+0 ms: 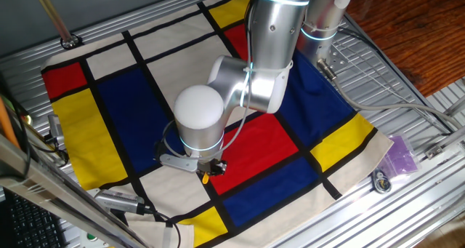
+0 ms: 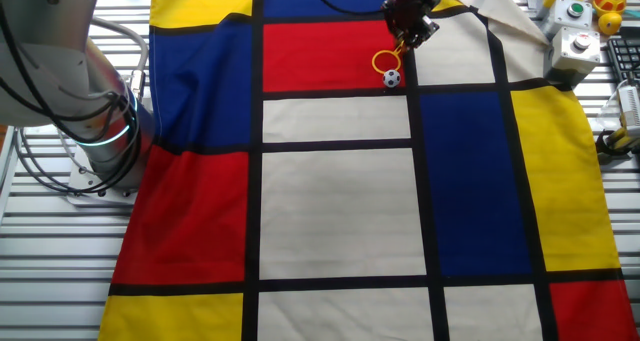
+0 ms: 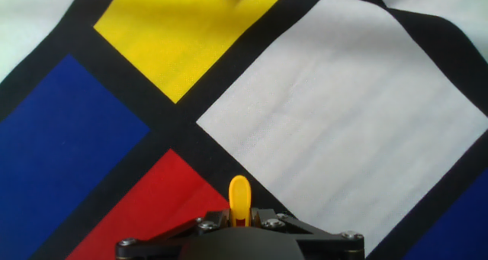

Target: Attach the bubble ring to the ball

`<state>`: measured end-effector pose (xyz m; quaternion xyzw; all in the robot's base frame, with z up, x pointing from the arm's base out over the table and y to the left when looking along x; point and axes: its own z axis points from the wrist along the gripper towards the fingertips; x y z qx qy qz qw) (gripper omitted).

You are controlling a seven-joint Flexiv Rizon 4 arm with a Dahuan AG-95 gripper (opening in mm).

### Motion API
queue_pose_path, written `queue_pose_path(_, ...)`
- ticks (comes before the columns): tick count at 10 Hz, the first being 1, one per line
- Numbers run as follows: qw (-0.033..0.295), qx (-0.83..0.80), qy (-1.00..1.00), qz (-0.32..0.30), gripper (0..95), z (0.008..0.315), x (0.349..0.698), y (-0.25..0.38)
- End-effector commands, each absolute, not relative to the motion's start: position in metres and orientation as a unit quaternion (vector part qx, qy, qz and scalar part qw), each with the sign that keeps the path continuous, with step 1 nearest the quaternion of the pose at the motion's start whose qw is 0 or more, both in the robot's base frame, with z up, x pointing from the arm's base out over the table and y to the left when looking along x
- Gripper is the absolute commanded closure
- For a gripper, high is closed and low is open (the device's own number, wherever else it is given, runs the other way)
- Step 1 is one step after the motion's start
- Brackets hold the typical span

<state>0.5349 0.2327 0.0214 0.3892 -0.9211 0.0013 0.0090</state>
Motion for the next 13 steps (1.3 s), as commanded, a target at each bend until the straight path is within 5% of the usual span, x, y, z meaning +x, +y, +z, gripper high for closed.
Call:
queue_pose_path(1, 0.019, 0.394, -0.919, 0.0, 95.0, 0.039, 0.537, 0.231)
queue_pose_path(13, 0.018, 0.413, -0.91, 0.001, 95.0, 0.048, 0.544, 0.202)
